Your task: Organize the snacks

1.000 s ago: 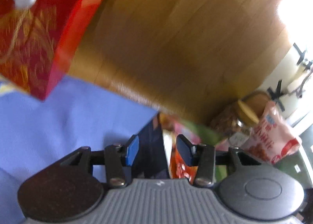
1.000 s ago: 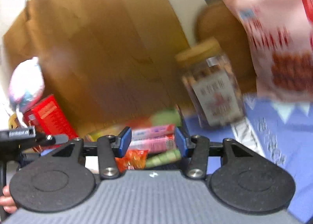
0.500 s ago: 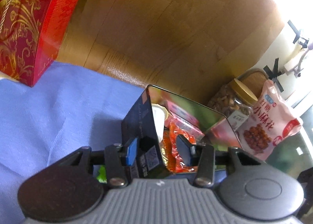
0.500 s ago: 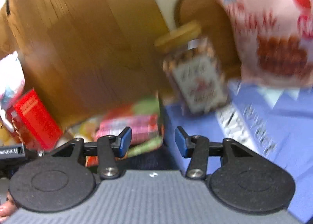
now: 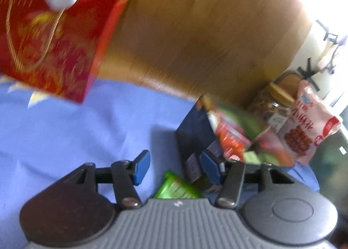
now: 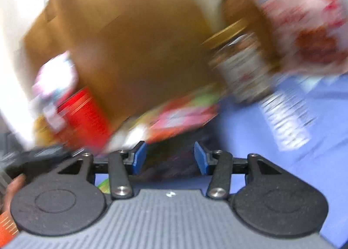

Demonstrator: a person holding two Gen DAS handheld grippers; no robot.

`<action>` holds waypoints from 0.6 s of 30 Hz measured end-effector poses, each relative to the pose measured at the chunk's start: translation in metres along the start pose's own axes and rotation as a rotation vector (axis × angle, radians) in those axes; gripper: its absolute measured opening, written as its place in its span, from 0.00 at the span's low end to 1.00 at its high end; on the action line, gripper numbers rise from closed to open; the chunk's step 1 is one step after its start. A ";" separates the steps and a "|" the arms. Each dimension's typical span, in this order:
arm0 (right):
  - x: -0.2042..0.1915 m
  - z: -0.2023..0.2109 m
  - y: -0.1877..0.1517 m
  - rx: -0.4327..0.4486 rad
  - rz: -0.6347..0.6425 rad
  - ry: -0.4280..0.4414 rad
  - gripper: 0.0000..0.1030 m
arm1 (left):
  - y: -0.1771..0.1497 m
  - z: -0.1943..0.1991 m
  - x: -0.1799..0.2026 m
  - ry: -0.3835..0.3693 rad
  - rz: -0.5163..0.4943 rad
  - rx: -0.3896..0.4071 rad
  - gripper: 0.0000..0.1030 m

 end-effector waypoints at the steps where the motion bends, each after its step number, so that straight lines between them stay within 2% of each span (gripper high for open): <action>1: -0.011 -0.004 -0.007 -0.042 0.021 0.041 0.45 | -0.003 -0.002 -0.006 -0.001 0.018 -0.017 0.52; 3: -0.040 -0.016 -0.022 -0.118 0.097 0.118 0.42 | -0.009 -0.004 -0.012 -0.011 0.035 -0.040 0.52; 4: -0.055 -0.021 -0.029 -0.132 0.157 0.131 0.42 | -0.012 -0.005 -0.013 -0.017 0.039 -0.050 0.52; 7: -0.099 -0.036 -0.053 -0.138 0.395 0.090 0.43 | -0.024 -0.007 -0.015 -0.048 0.060 -0.085 0.52; 9: -0.119 -0.048 -0.068 -0.161 0.497 0.072 0.43 | -0.032 -0.005 -0.013 -0.061 0.062 -0.088 0.49; 12: -0.131 -0.069 -0.079 -0.179 0.565 0.024 0.43 | -0.044 0.000 -0.008 -0.079 0.073 -0.087 0.43; 14: -0.132 -0.077 -0.080 -0.164 0.556 0.024 0.44 | -0.051 0.004 -0.003 -0.044 0.051 -0.070 0.41; 18: -0.129 -0.065 -0.079 -0.146 0.546 0.032 0.41 | -0.061 0.014 0.010 -0.070 0.076 -0.072 0.41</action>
Point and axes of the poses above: each gripper's, at about its wrist camera, not at the fingertips, and z roughly against the way its jaws point, x to its right, y to its top, the point moved 5 cm from there along -z, roughly the way its jaws point, and after that the axes turned 13 degrees about -y, right-handed, at the moved point
